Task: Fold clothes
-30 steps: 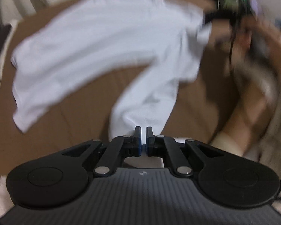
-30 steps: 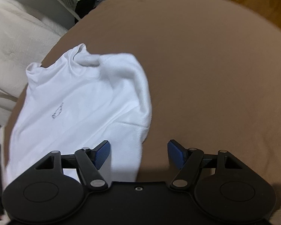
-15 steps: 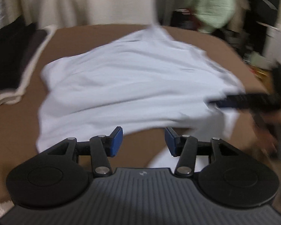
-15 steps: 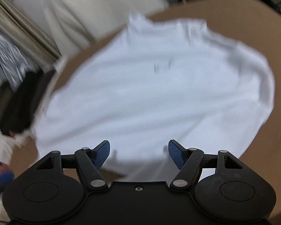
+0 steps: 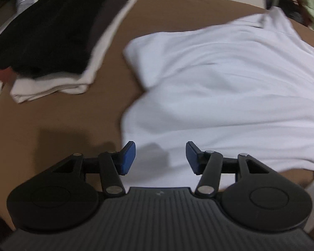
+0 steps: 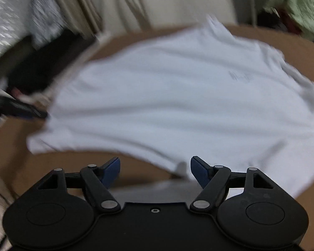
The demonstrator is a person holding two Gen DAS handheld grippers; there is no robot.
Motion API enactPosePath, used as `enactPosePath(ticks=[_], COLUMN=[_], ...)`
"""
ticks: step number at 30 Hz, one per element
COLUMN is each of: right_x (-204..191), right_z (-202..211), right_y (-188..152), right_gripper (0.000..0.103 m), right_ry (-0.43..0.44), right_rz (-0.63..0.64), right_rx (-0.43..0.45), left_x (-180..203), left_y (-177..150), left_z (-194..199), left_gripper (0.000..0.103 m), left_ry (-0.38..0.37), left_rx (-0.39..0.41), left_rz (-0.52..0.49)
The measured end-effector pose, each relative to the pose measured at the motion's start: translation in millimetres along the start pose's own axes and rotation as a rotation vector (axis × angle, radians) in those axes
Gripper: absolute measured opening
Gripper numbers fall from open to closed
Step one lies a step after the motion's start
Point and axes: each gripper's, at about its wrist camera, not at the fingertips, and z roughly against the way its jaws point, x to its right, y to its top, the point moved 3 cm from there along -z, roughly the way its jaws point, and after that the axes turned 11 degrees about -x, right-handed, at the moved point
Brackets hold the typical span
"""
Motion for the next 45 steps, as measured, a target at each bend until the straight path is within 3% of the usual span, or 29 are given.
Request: enactPosePath(ticks=[6,10,14,17,19,24,27,30,31,32,35,38,40,45], right_x=[11.6,16.3,-2.7,-27.9,-44.2,-60.0,-54.6,-52.3,-51.9,-50.5,-47.2,-42.9,-37.8,-23.3], right_z=[-1.3,3.6,-4.1,-15.8,-33.2,-88.8,-93.7,-91.1,-90.1,-87.9,-76.2,-64.7,-59.0,-52.0], right_y=[-2.1,-7.2,-1.4,-5.1,-10.1,-11.4,-2.6,4.8,6.1,6.5,5.0,6.0,9.0,18.3], right_gripper=[0.079,0.079,0.079,0.079,0.079,0.08,0.081,0.046,0.026,0.018,0.015,0.014,0.014,0.014], right_ry=[0.081,0.132,0.091,0.0,-0.055,-0.195,-0.183,-0.234,-0.268,-0.29,-0.282,-0.25,-0.22,-0.135], right_rz=[0.001,-0.01,0.1,0.275,0.396,0.521,0.442,0.414,0.412,0.407,0.384,0.351,0.316,0.229], right_rx=[0.039,0.043,0.075,0.084,0.058,-0.004,0.03,0.069,0.08,0.091,0.131,0.138,0.139,0.138], left_x=[-19.5,-27.1,-35.6,-43.6,-42.9,-33.1,-24.8,-9.6,-4.3,1.1,21.3,46.0,57.8,67.1], left_y=[-5.7,-13.7,-21.8,-31.5,-34.1,-34.9,-34.5,-36.5,-37.2,-37.9,-42.6,-56.8,-67.3,-61.7], left_z=[-27.6,-38.0,-46.2,-55.3,-56.3,-54.2,-56.2,-41.9,-36.6,-31.3,-8.0,4.0,-1.2,-35.1], left_gripper=[0.057,0.057,0.063,0.066,0.07,0.077,0.083,0.083,0.083,0.083,0.083,0.085,0.089,0.09], left_ry=[-0.1,-0.124,-0.138,-0.218,-0.233,-0.205,-0.184,-0.158,-0.15,-0.141,-0.133,-0.128,-0.12,-0.044], left_rx=[-0.062,-0.074,-0.082,-0.121,-0.117,-0.105,-0.106,-0.063,-0.047,-0.031,0.059,0.085,0.036,-0.081], left_rz=[0.166,0.211,0.242,0.313,0.314,0.268,0.233,0.141,0.108,0.076,-0.063,-0.264,-0.379,-0.4])
